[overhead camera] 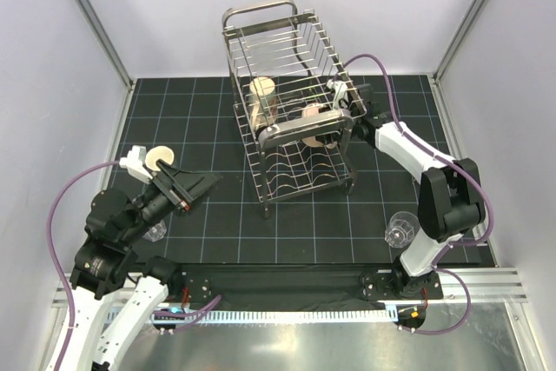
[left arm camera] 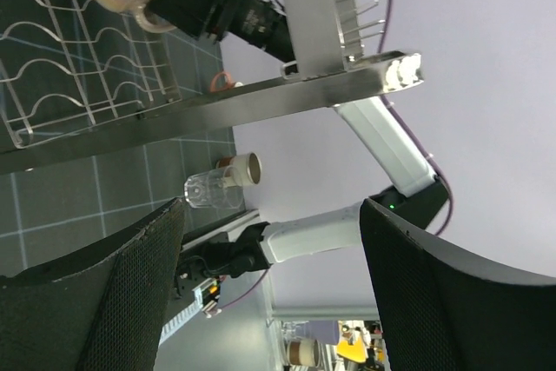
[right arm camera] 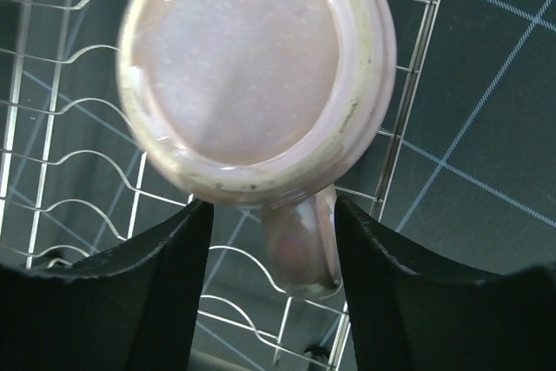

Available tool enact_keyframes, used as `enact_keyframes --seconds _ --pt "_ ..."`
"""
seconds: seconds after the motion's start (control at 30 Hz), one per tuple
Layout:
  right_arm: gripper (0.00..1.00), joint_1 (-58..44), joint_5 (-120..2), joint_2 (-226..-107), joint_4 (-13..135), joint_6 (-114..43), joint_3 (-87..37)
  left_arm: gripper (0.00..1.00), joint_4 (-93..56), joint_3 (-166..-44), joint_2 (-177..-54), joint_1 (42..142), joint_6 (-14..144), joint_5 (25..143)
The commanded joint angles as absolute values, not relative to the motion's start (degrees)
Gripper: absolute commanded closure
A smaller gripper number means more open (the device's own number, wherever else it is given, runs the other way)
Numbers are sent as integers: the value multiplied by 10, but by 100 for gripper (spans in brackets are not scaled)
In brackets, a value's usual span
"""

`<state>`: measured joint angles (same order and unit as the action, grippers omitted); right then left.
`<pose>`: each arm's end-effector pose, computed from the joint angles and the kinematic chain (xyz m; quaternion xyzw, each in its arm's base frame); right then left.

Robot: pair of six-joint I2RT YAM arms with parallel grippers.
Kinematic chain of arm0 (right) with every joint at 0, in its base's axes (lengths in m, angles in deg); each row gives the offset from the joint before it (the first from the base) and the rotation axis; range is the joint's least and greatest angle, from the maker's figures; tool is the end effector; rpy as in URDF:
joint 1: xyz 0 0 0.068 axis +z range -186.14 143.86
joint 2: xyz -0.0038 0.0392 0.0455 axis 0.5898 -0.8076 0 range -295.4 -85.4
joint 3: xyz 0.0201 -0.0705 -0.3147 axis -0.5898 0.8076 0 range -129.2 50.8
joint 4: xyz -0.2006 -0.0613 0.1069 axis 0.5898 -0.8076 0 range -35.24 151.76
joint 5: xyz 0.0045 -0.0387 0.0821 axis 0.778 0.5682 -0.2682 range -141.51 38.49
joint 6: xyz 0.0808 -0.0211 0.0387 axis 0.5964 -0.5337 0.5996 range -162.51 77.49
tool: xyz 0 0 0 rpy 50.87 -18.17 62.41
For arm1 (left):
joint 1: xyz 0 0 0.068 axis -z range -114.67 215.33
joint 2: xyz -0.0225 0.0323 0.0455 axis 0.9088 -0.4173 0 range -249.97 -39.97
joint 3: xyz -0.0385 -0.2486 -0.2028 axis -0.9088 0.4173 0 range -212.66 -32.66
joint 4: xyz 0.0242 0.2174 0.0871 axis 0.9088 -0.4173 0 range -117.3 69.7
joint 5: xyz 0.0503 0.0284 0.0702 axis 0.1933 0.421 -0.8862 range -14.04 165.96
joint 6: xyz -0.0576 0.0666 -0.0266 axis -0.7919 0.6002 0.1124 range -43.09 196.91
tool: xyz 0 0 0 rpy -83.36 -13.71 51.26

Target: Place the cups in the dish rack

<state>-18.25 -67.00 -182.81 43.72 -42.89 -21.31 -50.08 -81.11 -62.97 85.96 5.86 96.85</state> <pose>0.3685 0.1422 0.2827 -0.1972 0.8898 0.1821 0.3691 0.0367 -0.0452 0.3729 -0.1957 0.7050 -0.5722 0.3704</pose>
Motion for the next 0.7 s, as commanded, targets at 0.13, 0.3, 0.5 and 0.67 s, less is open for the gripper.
enact_keyframes --seconds 0.13,0.3,0.5,0.67 --pt "35 -199 -722 -1770 488 -378 -185 20 -590 -834 -632 862 105 910" --pt "30 -230 -760 -1758 507 -349 -156 20 -613 -829 -631 861 110 905" --pt "26 -288 -801 -1727 517 -324 -120 20 -613 -818 -633 861 113 904" --pt "21 -349 -816 -1676 539 -264 -81 20 -605 -812 -638 861 114 909"
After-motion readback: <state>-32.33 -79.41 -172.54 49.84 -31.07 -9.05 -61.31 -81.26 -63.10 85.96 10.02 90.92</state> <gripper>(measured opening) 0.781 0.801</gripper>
